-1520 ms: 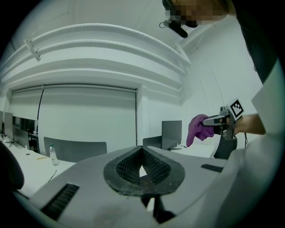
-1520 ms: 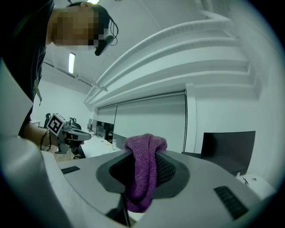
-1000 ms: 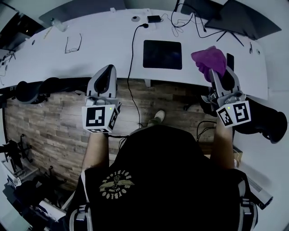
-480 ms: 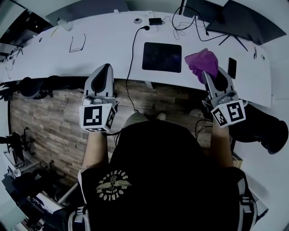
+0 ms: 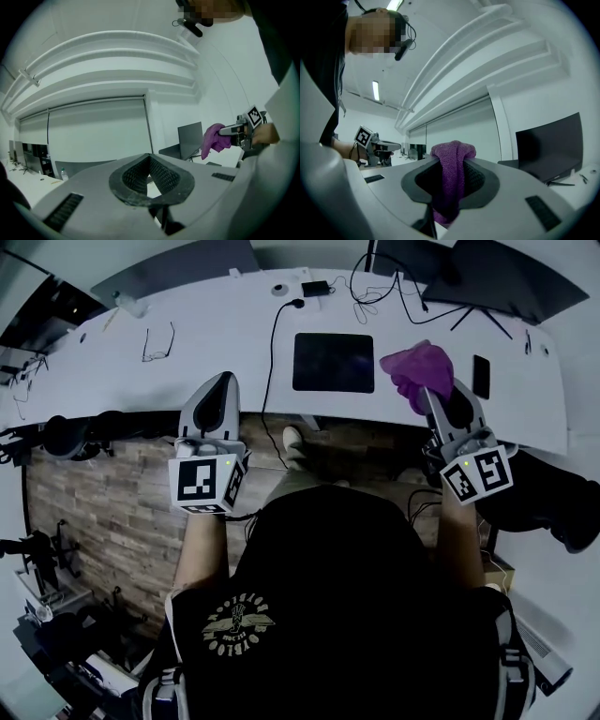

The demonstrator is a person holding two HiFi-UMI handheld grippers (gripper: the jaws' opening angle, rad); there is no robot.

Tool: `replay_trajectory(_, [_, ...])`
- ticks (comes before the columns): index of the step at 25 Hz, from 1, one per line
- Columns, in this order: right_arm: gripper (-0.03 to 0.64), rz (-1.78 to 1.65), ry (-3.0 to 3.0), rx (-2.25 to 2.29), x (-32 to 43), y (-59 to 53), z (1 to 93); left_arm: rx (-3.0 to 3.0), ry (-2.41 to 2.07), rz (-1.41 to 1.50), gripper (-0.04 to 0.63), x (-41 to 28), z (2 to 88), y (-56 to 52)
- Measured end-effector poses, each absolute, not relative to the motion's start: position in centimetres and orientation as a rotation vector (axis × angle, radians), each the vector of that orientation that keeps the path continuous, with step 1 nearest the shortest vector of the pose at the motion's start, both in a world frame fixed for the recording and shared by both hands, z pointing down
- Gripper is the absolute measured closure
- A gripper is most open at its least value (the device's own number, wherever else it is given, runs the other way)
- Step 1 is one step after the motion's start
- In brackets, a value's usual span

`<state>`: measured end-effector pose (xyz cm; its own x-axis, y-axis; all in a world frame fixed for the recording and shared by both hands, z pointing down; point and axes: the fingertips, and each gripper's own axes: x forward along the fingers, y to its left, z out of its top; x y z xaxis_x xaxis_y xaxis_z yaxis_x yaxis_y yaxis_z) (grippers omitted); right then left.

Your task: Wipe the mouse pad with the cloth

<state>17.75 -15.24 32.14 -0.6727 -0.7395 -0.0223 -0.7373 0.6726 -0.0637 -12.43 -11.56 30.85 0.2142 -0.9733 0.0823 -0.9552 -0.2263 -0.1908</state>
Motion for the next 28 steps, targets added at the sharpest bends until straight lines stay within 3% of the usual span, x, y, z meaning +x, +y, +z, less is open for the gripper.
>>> replay_trajectory(10, [0.531, -0.122, 2.841, -1.336, 18.7, -15.4, 33.8, -2.458, 1.804, -0.286, 0.594, -10.7, 32.1, -14.2])
replay_trajectory(28, [0.531, -0.270, 2.865, -1.234, 12.6, -20.5, 35.3, -2.448, 1.880, -0.325, 0.594, -16.5, 33.1, -17.5])
